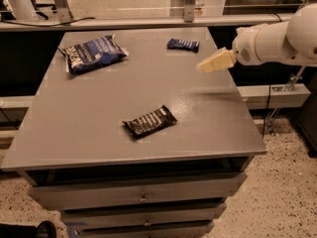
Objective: Move rxbar blueberry near rxbar chocolate
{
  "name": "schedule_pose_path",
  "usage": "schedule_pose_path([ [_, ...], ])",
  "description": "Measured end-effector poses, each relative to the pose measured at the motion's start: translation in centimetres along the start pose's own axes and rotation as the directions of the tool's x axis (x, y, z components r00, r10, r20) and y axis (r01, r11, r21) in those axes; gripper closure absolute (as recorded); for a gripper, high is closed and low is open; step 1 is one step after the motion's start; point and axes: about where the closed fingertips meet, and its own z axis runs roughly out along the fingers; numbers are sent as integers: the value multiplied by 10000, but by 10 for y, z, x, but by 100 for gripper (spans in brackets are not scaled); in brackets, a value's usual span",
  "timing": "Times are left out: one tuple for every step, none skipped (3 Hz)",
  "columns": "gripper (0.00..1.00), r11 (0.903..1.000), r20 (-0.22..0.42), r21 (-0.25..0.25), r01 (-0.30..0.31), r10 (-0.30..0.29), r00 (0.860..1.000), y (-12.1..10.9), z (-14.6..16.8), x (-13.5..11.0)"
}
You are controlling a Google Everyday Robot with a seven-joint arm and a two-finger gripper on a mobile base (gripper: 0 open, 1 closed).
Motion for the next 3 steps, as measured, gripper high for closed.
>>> schedule_pose_path([
  [0, 9983, 827, 161, -564, 548, 9951, 2, 32, -10],
  [0, 9940, 1610, 266, -1065, 1009, 9818, -9, 70, -24],
  [0, 9882, 2069, 344, -1491, 1389, 9684, -22, 98, -33],
])
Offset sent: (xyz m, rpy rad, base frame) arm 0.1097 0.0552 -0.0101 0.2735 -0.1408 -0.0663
